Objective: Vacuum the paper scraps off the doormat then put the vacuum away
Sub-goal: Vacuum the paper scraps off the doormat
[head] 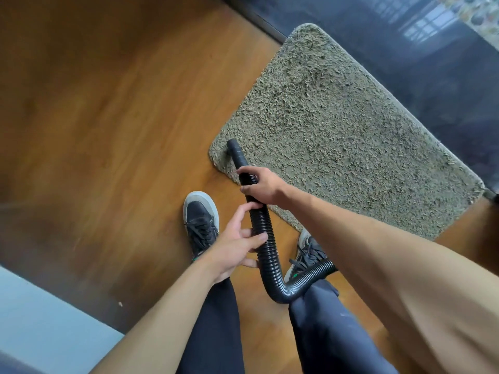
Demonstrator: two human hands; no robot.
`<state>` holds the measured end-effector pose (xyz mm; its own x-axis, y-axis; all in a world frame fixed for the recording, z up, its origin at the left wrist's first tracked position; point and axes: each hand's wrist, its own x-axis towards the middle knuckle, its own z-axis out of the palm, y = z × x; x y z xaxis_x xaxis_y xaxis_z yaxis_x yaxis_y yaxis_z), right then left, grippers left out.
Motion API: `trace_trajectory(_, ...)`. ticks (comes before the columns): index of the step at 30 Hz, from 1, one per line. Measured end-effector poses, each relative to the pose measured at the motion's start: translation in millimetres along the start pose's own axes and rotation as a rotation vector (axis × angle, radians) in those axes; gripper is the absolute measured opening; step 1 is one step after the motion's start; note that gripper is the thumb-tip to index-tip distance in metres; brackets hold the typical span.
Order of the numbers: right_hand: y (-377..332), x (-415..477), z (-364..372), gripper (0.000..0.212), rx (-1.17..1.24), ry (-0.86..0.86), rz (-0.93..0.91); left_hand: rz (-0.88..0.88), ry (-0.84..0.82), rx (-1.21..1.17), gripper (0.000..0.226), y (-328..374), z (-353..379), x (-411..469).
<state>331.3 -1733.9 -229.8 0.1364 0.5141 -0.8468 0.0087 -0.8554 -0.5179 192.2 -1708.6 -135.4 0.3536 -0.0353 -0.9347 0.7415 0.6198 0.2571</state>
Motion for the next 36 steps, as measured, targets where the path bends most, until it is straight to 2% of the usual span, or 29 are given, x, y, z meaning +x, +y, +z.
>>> trace_trajectory(17, 81.6, -48.5, -47.9, 0.042, 0.578, 0.256, 0.093, -0.003, -0.116, 0.357, 0.062, 15.1, 61.1, 21.8)
trace_trajectory(29, 138.5, -84.8, -78.6, 0.041, 0.795, 0.464, 0.215, -0.037, -0.222, 0.648, 0.062, 37.2, 120.3, 42.6)
trace_trajectory(36, 182.2, -118.3, -86.1, 0.043, 1.059, 0.472, 0.308, -0.123, -0.321, 0.812, 0.06, 40.6, 151.5, 52.9)
